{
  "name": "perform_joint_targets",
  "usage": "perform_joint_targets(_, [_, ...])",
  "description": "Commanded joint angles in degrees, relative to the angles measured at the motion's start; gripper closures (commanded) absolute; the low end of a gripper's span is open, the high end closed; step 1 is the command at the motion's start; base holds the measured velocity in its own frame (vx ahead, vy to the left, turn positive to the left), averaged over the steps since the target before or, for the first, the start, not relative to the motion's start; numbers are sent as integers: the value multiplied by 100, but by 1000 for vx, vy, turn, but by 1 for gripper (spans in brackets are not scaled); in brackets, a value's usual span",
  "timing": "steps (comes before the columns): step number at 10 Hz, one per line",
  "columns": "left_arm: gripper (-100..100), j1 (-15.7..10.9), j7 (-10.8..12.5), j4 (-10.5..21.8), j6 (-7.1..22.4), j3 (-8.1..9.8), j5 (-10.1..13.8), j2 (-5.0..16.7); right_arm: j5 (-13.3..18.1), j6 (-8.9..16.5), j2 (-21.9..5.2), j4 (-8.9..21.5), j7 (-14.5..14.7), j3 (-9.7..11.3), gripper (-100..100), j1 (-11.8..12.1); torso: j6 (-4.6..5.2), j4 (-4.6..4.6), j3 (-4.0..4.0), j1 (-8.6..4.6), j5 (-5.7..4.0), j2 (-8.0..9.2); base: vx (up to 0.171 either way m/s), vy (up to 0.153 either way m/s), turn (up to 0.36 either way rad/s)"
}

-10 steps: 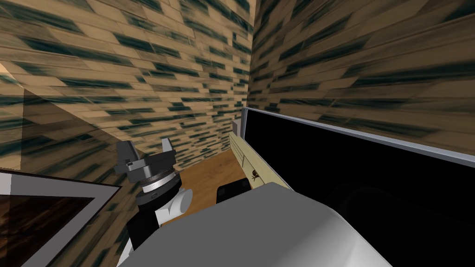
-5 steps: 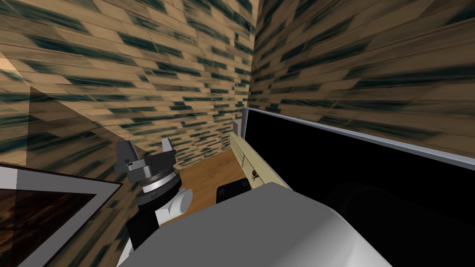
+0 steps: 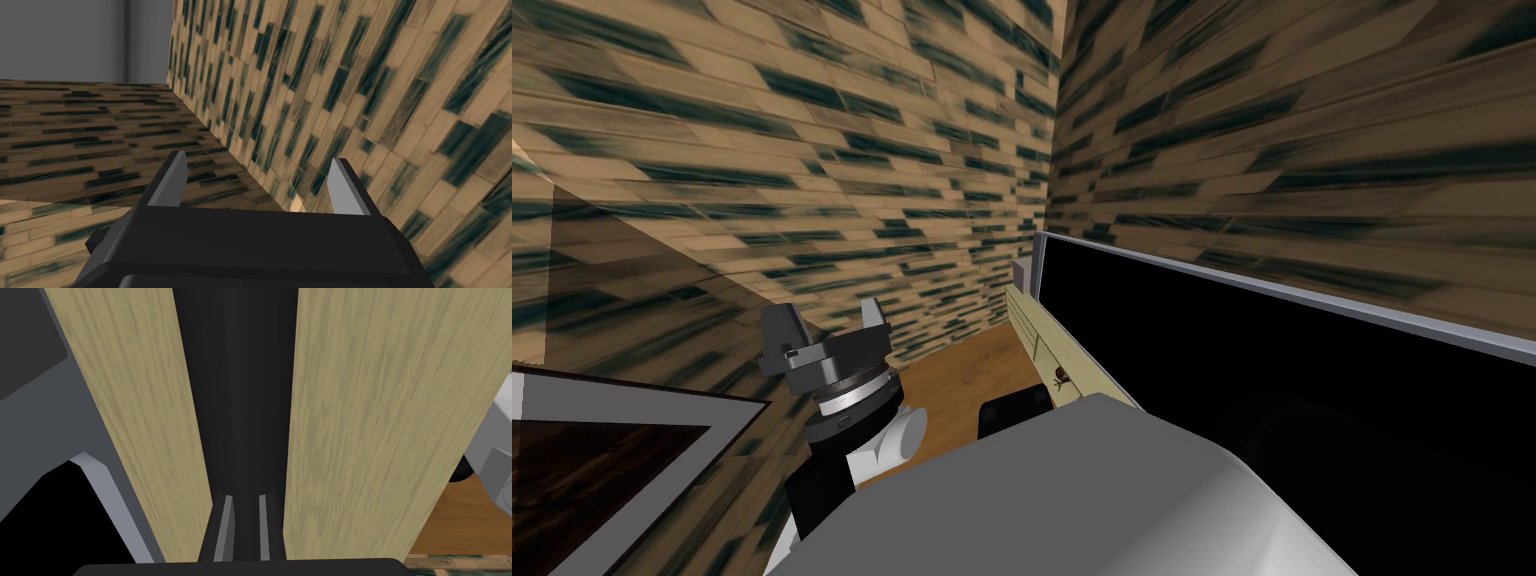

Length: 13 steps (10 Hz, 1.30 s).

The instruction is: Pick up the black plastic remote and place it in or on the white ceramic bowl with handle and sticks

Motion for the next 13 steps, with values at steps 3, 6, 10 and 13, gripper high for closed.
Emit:
perform_joint_targets(3, [0, 0, 0, 0, 0, 0, 0, 0, -79, -77, -262, 47, -25, -121, 100, 171, 2, -2, 1, 10, 7, 3, 12, 47, -15])
perform_joint_targets(6, [0, 1, 0, 0, 0, -1, 0, -1, -249, -178, -727, 213, -83, -338, 100, 505, 10, -11, -13, 57, 24, -17, 73, 144, -46])
perform_joint_targets(10, [0, 1, 0, 0, 0, 0, 0, -1, -392, -249, -1103, 370, -135, -517, 100, 793, 14, -13, -14, 46, 26, -15, 57, 97, -32])
perform_joint_targets(13, [0, 1, 0, 0, 0, -1, 0, -1, -494, -292, -1351, 478, -170, -640, 100, 986, 22, -17, -17, 70, 32, -19, 61, 118, -44])
